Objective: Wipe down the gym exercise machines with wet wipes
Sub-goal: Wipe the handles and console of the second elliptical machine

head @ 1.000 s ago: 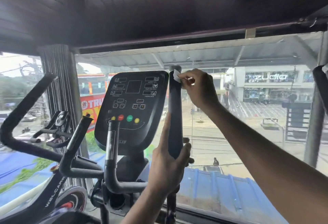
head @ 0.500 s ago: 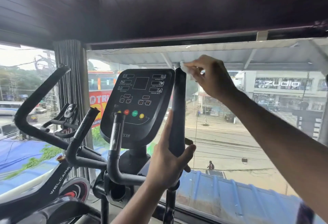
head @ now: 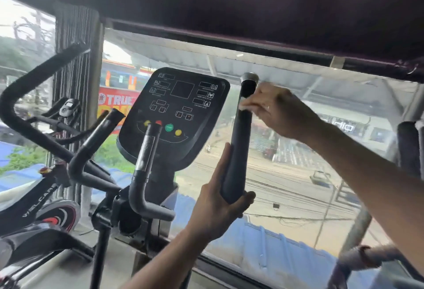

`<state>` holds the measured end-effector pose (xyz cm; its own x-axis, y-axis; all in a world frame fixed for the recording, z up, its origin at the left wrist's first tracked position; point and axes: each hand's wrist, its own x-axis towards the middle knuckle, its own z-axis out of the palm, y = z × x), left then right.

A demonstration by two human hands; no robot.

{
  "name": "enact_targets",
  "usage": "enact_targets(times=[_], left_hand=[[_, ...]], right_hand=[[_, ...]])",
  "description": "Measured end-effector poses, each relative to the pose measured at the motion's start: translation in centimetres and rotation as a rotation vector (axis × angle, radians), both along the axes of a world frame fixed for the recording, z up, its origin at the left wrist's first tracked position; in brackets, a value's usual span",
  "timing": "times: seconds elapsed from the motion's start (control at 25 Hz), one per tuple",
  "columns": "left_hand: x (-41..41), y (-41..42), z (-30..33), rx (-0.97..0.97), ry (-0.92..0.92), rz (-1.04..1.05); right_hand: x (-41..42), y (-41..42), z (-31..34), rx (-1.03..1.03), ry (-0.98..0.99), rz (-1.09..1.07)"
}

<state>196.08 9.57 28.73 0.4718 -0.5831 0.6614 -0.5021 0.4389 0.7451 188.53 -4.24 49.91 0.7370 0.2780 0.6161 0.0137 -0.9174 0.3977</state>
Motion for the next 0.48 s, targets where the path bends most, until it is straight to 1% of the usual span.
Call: enact_targets(times=[0.08, 0.2, 0.36, 0.48], left_hand=[[0.0, 0.1, -0.3, -0.012, -0.024, -0.011], [0.6, -0.3, -0.6, -0.034, -0.038, 0.013], [0.9, -0.9, -1.3, -0.034, -0.044, -0.048], [1.0, -0.8, -1.5, -0.049, -0.052, -0.079]], right_hand=[[1.2, 0.1, 3.1, -0.072, -0.035, -0.093], [3.4, 1.1, 5.2, -0.153, 0.082, -0.259], [3.6, 3.5, 4.0, -0.096, 0.214, -0.361], [3.1, 6.0, 2.2, -0.061, 0.413, -0.437]])
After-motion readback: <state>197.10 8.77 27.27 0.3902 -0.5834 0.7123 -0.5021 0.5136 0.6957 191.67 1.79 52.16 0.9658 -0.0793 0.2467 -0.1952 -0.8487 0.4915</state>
